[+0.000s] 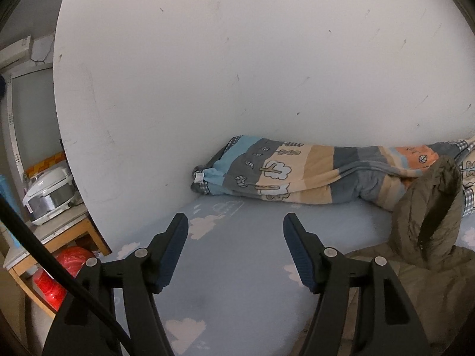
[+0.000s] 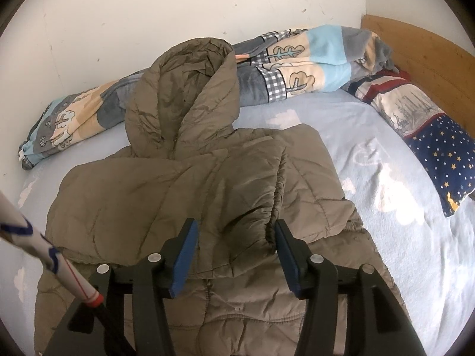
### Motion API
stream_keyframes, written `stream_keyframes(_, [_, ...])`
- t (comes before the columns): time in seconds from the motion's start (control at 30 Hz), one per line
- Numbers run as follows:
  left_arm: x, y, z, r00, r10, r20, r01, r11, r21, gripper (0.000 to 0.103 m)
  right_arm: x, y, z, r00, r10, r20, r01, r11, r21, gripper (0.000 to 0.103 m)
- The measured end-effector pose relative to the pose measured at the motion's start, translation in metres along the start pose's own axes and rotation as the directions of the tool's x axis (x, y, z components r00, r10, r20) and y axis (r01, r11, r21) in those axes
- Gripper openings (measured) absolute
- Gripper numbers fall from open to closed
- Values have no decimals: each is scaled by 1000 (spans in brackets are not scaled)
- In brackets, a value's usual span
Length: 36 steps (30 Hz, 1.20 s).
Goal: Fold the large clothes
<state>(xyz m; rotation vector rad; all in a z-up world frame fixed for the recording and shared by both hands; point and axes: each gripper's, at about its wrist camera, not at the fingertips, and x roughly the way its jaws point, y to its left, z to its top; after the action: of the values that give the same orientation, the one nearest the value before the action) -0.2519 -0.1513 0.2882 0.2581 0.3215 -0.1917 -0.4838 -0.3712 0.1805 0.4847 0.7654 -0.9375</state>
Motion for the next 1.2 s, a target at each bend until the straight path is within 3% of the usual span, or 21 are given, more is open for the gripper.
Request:
stream_keyframes(0.53, [14,9,-4,995,92,-23,-91,995,42,66,1,2,-1,1000,-2,1,2,1000,-4,59])
stream_keyframes(1.2, [15,14,-3,997,68,-20,-68,997,28,67,2,3,-1,1000,-4,-3,4,1000,-1,61])
